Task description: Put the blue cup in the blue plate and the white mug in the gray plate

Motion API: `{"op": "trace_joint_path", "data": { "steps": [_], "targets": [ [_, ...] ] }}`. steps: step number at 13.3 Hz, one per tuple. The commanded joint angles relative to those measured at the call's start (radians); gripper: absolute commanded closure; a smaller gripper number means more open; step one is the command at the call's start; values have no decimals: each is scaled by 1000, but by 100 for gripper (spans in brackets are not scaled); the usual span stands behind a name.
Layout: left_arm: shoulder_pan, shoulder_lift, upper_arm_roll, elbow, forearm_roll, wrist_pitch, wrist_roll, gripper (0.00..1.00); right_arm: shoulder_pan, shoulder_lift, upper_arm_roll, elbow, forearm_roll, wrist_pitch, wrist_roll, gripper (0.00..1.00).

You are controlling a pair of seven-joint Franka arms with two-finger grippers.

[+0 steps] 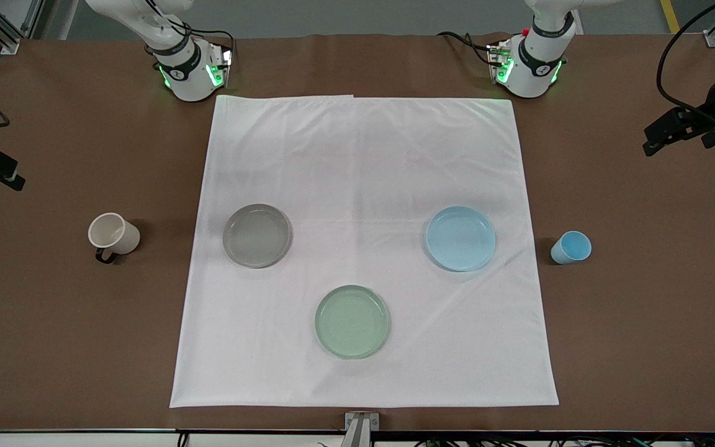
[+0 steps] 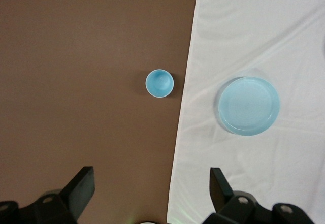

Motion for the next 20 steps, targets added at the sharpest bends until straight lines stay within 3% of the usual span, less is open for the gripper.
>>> {"op": "trace_joint_path", "data": {
  "steps": [1,13,18,20],
  "targets": [
    [4,6,-2,21,-20,-10,11,0,-1,6,5,18,-13,-12,7,0],
    [5,76,0,16,-18,-3,11,0,1,9,5,18,-13,-10,17,0],
    [4,114,0,7,-11,10,10,0,4,72,5,16,-1,-7,11,0],
    [4,124,0,-43,-3,57,8,0,-15,86,3,6,-12,-7,4,0]
  ]
}}
